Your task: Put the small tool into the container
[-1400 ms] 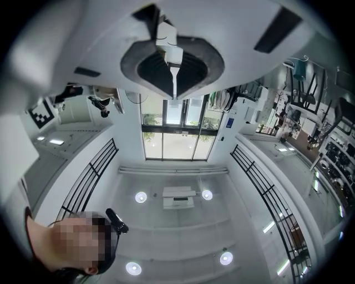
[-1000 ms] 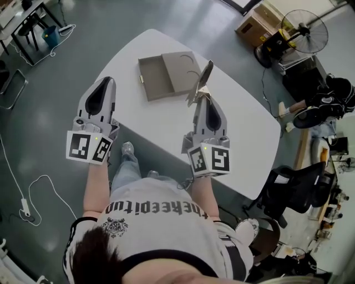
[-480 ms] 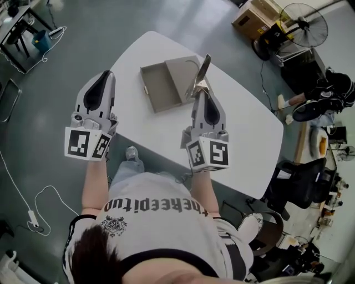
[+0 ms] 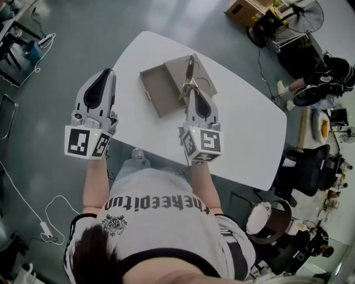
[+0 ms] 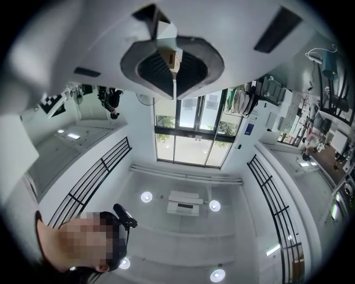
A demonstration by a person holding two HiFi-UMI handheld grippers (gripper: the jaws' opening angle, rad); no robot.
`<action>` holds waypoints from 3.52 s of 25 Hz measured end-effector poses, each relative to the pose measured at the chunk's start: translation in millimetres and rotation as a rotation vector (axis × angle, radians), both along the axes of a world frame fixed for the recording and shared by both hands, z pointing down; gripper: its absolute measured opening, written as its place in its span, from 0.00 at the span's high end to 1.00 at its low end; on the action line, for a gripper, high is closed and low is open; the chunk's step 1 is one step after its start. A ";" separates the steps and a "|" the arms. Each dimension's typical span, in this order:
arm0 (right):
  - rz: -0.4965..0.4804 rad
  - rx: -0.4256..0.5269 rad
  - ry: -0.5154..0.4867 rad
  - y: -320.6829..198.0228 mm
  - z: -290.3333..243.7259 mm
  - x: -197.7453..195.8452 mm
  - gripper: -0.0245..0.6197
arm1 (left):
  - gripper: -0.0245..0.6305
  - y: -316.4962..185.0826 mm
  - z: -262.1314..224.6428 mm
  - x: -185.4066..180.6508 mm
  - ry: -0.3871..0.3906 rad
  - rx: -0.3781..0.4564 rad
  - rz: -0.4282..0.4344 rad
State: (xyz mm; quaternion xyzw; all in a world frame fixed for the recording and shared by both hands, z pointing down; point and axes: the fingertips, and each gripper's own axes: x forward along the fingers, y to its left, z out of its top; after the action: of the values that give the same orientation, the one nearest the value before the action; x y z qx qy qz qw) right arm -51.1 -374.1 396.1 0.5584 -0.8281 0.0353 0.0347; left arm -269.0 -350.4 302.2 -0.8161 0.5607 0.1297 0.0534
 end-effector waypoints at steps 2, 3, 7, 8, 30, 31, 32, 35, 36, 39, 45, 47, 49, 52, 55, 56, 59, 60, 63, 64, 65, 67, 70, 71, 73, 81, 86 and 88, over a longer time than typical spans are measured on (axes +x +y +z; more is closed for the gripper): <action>0.006 -0.042 0.008 -5.7 17.3 -3.6 0.95 | 0.94 -8.8 5.4 -1.9 0.003 -0.013 0.018; 0.008 -0.063 0.012 -8.5 26.1 -4.7 0.95 | 0.94 -13.1 8.2 -2.2 0.006 -0.020 0.026; 0.019 -0.150 0.046 -22.0 63.3 -9.2 0.95 | 0.94 -31.9 19.9 -3.8 0.011 -0.043 0.061; 0.020 -0.171 0.054 -24.7 71.9 -9.9 0.95 | 0.94 -36.2 22.4 -3.5 0.012 -0.049 0.069; -0.032 -0.549 0.418 -77.2 217.2 -33.4 0.95 | 0.94 -89.1 69.3 -27.2 0.035 -0.157 0.081; -0.033 -0.556 0.444 -78.8 219.9 -33.2 0.95 | 0.94 -89.7 71.2 -27.8 0.036 -0.160 0.081; -0.034 -0.564 0.470 -80.3 222.5 -31.9 0.95 | 0.94 -90.3 72.9 -27.6 0.037 -0.163 0.081; -0.029 -0.583 0.521 -84.7 229.2 -27.4 0.95 | 0.94 -91.4 76.5 -27.7 0.038 -0.173 0.075; -0.026 -0.588 0.533 -86.2 231.4 -26.3 0.95 | 0.94 -91.5 77.4 -28.7 0.038 -0.176 0.071; -0.013 -0.609 0.582 -90.2 240.0 -24.4 0.95 | 0.94 -91.4 80.4 -34.2 0.038 -0.186 0.060; 0.017 -0.622 0.631 -95.9 249.0 -24.3 0.95 | 0.94 -92.9 88.9 -45.7 0.041 -0.206 0.044; 0.015 -0.621 0.637 -95.8 249.5 -25.9 0.95 | 0.94 -92.9 90.9 -46.8 0.043 -0.212 0.044; 0.004 -0.625 0.634 -94.6 250.5 -28.2 0.94 | 0.94 -93.2 92.4 -46.5 0.044 -0.216 0.046; -0.019 -0.639 0.611 -90.6 252.6 -35.1 0.91 | 0.94 -93.4 93.4 -47.2 0.046 -0.217 0.049; -0.032 -0.641 0.611 -86.7 254.4 -38.3 0.90 | 0.94 -91.8 93.9 -47.1 0.046 -0.218 0.050; -0.037 -0.643 0.613 -85.6 254.7 -39.0 0.90 | 0.94 -91.3 93.6 -46.8 0.046 -0.217 0.050; -0.053 -0.650 0.602 -83.4 255.6 -42.5 0.89 | 0.94 -90.4 93.9 -46.0 0.047 -0.219 0.052; -0.057 -0.651 0.595 -82.7 255.6 -43.9 0.88 | 0.94 -89.9 93.9 -45.7 0.048 -0.220 0.053; -0.081 -0.665 0.556 -77.1 255.5 -50.6 0.87 | 0.94 -86.2 91.1 -45.4 0.048 -0.219 0.058; -0.098 -0.680 0.527 -73.6 257.4 -53.7 0.84 | 0.94 -84.6 90.4 -44.9 0.048 -0.218 0.059; -0.114 -0.697 0.489 -69.7 260.2 -56.4 0.79 | 0.94 -82.9 90.1 -43.8 0.048 -0.217 0.059; -0.132 -0.718 0.420 -63.6 265.0 -59.7 0.74 | 0.94 -80.0 90.3 -41.1 0.047 -0.215 0.056; -0.141 -0.705 0.374 -61.9 264.3 -63.9 0.75 | 0.94 -77.3 90.0 -42.7 0.046 -0.214 0.047; -0.141 -0.694 0.361 -62.9 262.4 -64.4 0.75 | 0.94 -76.3 89.7 -43.6 0.046 -0.214 0.043; -0.140 -0.670 0.338 -65.2 256.5 -63.6 0.76 | 0.94 -74.0 89.0 -43.7 0.045 -0.213 0.036; -0.123 -0.563 0.254 -55.2 219.9 -54.3 0.95 | 0.94 -59.2 80.0 -27.5 0.040 -0.198 0.036; -0.112 -0.509 0.175 -44.2 193.5 -39.7 0.96 | 0.94 -47.0 73.6 -7.3 0.034 -0.184 0.038; -0.109 -0.480 0.155 -36.8 182.2 -30.9 0.96 | 0.94 -39.9 70.4 2.8 0.030 -0.178 0.038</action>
State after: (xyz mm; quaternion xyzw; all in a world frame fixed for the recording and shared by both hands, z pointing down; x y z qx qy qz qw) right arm -82.0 -410.9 578.3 0.4896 -0.8198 0.1862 0.2315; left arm -266.1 -390.3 372.7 -0.8260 0.5551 0.0927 -0.0303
